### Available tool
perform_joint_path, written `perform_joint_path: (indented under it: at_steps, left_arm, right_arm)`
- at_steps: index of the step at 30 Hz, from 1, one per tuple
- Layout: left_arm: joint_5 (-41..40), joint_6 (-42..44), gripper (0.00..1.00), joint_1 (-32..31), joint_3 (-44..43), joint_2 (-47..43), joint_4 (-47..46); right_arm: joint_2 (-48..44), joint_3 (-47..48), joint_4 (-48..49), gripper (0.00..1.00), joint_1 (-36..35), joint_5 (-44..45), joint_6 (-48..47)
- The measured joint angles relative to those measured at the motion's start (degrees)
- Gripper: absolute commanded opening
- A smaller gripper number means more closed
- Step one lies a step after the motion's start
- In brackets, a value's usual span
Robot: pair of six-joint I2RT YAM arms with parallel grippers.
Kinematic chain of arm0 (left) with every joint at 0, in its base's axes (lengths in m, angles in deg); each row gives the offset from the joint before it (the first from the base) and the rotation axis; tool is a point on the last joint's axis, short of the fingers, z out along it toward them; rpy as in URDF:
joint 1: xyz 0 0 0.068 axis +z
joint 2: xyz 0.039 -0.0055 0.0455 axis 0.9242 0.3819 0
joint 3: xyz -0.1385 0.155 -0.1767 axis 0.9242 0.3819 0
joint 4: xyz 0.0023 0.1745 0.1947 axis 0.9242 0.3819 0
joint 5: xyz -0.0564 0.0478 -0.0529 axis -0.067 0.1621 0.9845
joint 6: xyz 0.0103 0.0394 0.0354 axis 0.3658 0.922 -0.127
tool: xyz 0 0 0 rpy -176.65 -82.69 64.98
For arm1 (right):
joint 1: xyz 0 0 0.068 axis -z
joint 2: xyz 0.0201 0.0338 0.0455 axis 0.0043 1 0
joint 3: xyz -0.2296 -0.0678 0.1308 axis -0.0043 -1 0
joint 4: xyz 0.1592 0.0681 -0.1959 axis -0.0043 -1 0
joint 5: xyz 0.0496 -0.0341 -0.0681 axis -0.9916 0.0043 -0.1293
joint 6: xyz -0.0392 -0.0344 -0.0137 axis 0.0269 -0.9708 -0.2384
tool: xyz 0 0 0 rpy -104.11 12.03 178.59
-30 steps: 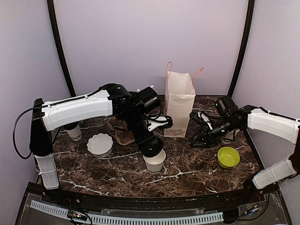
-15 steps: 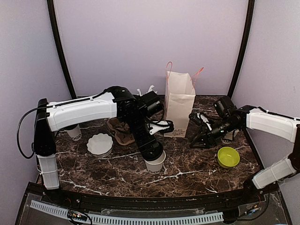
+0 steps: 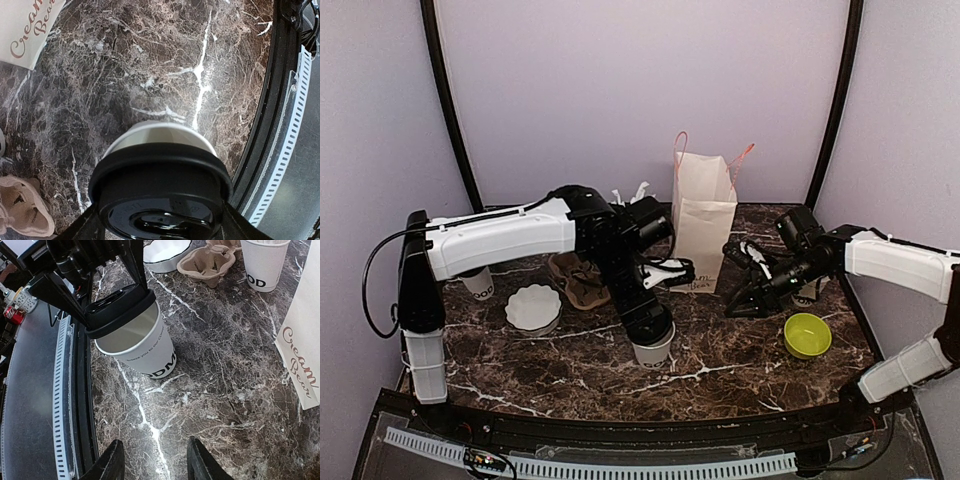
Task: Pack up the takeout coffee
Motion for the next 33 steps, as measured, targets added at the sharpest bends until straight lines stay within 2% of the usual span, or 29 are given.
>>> perform_joint_path:
  at_steps: [9,10,12,24,26,29,33]
  left_arm:
    - [0.2,-0.1,0.83,-0.2,-0.9,0.8,-0.1]
    - [0.2,0.0,0.95,-0.3,-1.0,0.9,0.0]
    - [0.2,0.3,0.98,-0.3,-1.5,1.2,-0.2]
    - [-3.2,0.5,0.99,-0.8,-2.0,0.2,-0.5]
    - [-5.0,0.7,0.98,-0.7,0.0,-2.7,-2.2]
    - [-5.7,0.0,0.9,0.9,4.6,-8.8,-5.3]
    - [-4.2,-5.8,0.87,6.6,12.5,-18.1,-12.8]
  right_arm:
    - [0.5,0.0,-0.2,0.43,0.0,0.1,-0.2]
    - [0.5,0.0,-0.2,0.43,0.0,0.1,-0.2]
    - [0.5,0.0,-0.2,0.43,0.0,0.1,-0.4]
    - [1.7,2.5,-2.6,0.43,0.0,0.1,0.8]
    - [2.1,5.7,-4.5,0.43,0.0,0.3,1.2]
    - [3.0,10.1,-5.6,0.43,0.0,1.1,2.6]
    - [6.1,15.9,-6.4,0.43,0.0,0.7,7.0]
